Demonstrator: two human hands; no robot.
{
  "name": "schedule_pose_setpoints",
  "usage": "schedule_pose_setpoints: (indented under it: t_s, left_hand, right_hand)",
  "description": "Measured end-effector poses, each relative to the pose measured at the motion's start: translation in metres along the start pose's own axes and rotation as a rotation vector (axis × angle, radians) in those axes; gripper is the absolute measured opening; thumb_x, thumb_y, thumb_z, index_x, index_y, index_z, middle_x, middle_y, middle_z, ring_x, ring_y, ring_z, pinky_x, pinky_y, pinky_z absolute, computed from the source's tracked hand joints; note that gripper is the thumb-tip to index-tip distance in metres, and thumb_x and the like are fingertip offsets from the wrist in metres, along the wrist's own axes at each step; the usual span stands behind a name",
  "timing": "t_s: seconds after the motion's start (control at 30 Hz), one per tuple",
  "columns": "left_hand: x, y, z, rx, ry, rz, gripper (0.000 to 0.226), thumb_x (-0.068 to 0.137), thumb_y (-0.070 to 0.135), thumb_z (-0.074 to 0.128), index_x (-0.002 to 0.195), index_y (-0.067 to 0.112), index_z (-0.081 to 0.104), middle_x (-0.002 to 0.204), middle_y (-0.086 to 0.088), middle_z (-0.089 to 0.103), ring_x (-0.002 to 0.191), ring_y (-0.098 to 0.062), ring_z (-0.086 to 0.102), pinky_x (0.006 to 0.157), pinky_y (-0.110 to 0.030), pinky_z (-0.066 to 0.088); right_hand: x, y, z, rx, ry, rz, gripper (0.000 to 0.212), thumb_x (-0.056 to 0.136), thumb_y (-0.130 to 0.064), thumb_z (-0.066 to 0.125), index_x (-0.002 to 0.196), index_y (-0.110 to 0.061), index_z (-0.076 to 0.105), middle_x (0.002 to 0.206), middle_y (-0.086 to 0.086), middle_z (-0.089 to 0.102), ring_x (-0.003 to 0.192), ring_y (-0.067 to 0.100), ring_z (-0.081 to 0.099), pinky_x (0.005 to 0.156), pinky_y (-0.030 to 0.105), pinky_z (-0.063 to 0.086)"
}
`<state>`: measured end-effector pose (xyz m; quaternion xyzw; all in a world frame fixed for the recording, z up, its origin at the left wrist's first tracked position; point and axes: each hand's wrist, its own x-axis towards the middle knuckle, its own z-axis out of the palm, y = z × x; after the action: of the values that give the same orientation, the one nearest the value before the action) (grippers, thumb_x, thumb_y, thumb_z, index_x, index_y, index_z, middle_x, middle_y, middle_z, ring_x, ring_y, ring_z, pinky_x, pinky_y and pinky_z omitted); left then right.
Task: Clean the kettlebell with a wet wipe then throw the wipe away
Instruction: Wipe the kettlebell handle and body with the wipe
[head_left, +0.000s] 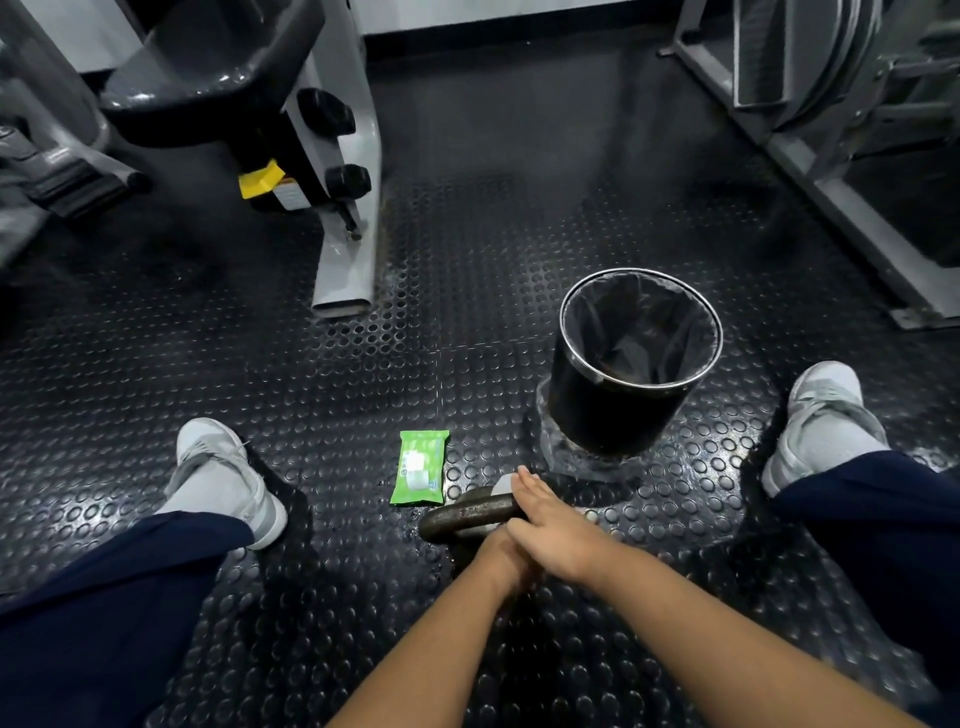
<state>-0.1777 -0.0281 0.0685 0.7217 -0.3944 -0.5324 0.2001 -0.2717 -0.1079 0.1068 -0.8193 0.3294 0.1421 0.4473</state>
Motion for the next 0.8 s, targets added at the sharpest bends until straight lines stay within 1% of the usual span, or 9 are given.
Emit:
schedule_pose_setpoints:
  t_s: [0.1,0.2,0.33,0.4,0.47,0.53,0.6,0.7,0.8]
  left_hand:
    - [-0.007,-0.017,0.007,-0.082,0.119,-0.001,0.038,0.093,0.007,0.062,0.130,0.012,0.063,0.117,-0.010,0.073,0.102,-0.020,0.068,0.094,-0.034,0.056]
    - [-0.018,-0.037,0.022,-0.137,0.178,0.027,0.042,0.090,-0.006,0.062,0.124,0.018,0.064,0.107,-0.003,0.078,0.095,-0.018,0.073,0.084,-0.034,0.059]
    - [-0.013,-0.027,0.020,-0.072,0.102,0.023,0.044,0.094,-0.001,0.062,0.134,0.017,0.057,0.133,-0.002,0.068,0.107,-0.010,0.067,0.092,-0.023,0.055]
    - [-0.008,-0.009,0.007,0.127,-0.012,0.033,0.056,0.095,0.018,0.067,0.148,0.017,0.048,0.145,-0.002,0.058,0.123,-0.017,0.060,0.106,-0.029,0.050]
    - [-0.006,0.002,-0.006,0.291,-0.093,0.084,0.061,0.101,0.019,0.061,0.157,0.014,0.039,0.154,-0.005,0.048,0.138,-0.024,0.049,0.116,-0.028,0.038]
    - [-0.009,0.008,-0.010,0.189,-0.069,0.124,0.060,0.105,0.013,0.057,0.160,0.012,0.033,0.149,0.001,0.045,0.139,-0.017,0.045,0.107,-0.008,0.033]
    - [-0.009,-0.004,-0.003,0.053,-0.003,0.150,0.053,0.101,0.006,0.061,0.151,0.012,0.045,0.137,0.006,0.053,0.127,-0.010,0.053,0.091,0.001,0.038]
    - [-0.016,-0.014,0.008,0.069,0.058,0.097,0.046,0.096,0.001,0.065,0.141,0.006,0.055,0.130,-0.002,0.063,0.115,-0.006,0.060,0.089,-0.008,0.045]
    - [-0.003,-0.009,0.001,0.356,-0.013,0.093,0.060,0.100,0.021,0.061,0.156,0.015,0.042,0.154,-0.007,0.051,0.141,-0.023,0.049,0.115,-0.030,0.040]
  right_hand:
    - [-0.001,0.006,0.003,0.021,0.008,0.000,0.074,0.105,-0.037,0.037,0.168,-0.022,0.000,0.174,-0.007,-0.011,0.159,0.007,-0.011,0.131,0.034,0.000]
    - [-0.002,0.006,0.003,0.022,0.020,-0.001,0.075,0.105,-0.039,0.038,0.168,-0.024,0.000,0.173,-0.011,-0.012,0.159,0.005,-0.012,0.131,0.033,0.000]
    - [0.000,0.003,0.002,0.035,0.008,0.008,0.077,0.103,-0.039,0.038,0.168,-0.023,0.001,0.174,-0.010,-0.012,0.159,0.005,-0.012,0.131,0.034,0.000]
    - [-0.001,0.003,0.000,0.030,0.005,0.011,0.075,0.104,-0.038,0.038,0.168,-0.022,0.001,0.174,-0.008,-0.011,0.159,0.005,-0.011,0.131,0.034,0.000]
    - [-0.002,0.001,-0.002,0.007,0.000,0.009,0.072,0.107,-0.036,0.037,0.168,-0.021,0.001,0.174,-0.006,-0.010,0.159,0.006,-0.010,0.129,0.030,-0.002]
    - [-0.004,-0.002,-0.001,-0.008,0.007,0.010,0.071,0.108,-0.035,0.036,0.168,-0.020,0.001,0.174,-0.007,-0.010,0.160,0.007,-0.010,0.126,0.028,-0.002]
    - [-0.005,-0.001,0.000,0.013,0.013,0.009,0.073,0.107,-0.037,0.037,0.168,-0.021,0.001,0.174,-0.007,-0.011,0.160,0.007,-0.011,0.127,0.031,-0.002]
    - [-0.003,0.002,-0.001,0.042,0.020,0.002,0.074,0.107,-0.039,0.039,0.168,-0.022,0.002,0.174,-0.007,-0.011,0.159,0.008,-0.011,0.131,0.035,0.001]
    - [-0.003,0.000,-0.001,0.011,0.001,0.008,0.073,0.107,-0.040,0.038,0.168,-0.022,0.001,0.174,-0.007,-0.011,0.160,0.008,-0.010,0.131,0.034,0.001]
